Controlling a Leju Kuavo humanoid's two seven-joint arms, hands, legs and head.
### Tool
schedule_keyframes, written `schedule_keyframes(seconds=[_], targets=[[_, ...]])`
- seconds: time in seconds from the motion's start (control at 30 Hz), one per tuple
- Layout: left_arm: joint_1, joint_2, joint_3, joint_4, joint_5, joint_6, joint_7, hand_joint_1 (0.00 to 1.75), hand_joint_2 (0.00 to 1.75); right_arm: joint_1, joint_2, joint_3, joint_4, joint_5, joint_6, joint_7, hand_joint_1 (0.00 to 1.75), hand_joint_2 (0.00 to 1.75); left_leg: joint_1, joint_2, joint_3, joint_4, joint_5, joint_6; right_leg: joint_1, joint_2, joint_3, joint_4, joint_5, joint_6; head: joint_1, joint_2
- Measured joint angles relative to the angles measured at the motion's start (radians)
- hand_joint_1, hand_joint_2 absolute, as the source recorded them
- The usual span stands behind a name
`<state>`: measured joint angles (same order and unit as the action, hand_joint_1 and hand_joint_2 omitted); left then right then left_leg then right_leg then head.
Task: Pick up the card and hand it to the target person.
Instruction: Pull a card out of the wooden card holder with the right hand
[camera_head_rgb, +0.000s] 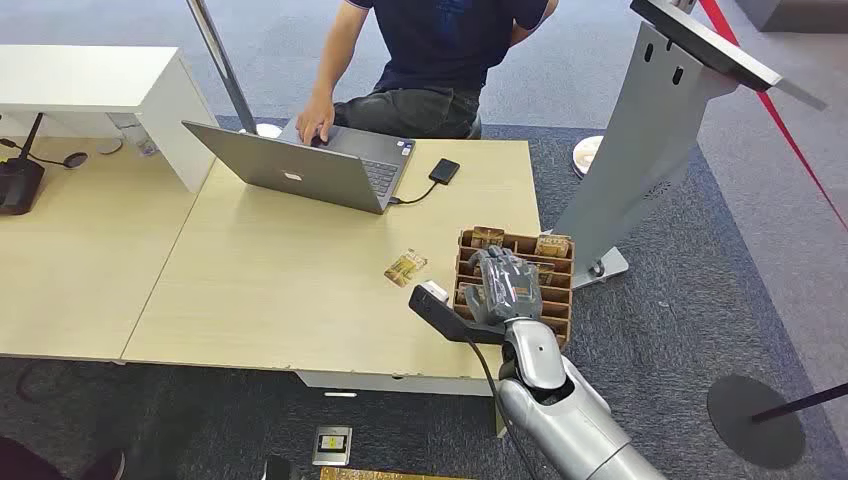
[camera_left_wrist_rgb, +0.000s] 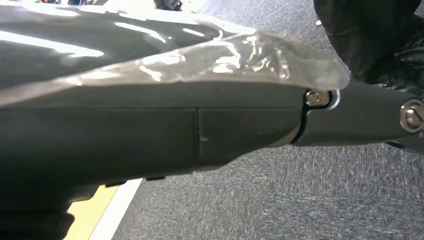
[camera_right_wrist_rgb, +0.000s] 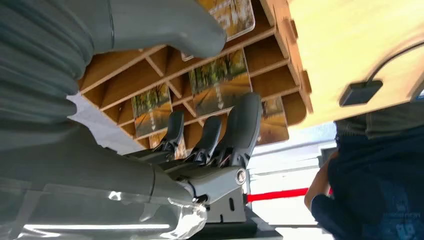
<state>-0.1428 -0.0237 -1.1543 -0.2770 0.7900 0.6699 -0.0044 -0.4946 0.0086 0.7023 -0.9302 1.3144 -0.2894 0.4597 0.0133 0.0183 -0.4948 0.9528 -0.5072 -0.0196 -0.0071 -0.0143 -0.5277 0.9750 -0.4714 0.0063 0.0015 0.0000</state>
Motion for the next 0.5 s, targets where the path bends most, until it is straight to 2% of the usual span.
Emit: schedule_keyframes(seconds=[0.5], targets=[[0.0,0.0,0.0,0.0,0.0,0.0,-0.001,0.0,0.0,0.001,-0.001,0.0,-0.009,0.002,0.002,0.001,1.5,1.75,0.0,0.0,0.0,0.0,0.0,0.0,0.0,0.0,0.0,0.0,0.0,0.0,0.0,0.0]])
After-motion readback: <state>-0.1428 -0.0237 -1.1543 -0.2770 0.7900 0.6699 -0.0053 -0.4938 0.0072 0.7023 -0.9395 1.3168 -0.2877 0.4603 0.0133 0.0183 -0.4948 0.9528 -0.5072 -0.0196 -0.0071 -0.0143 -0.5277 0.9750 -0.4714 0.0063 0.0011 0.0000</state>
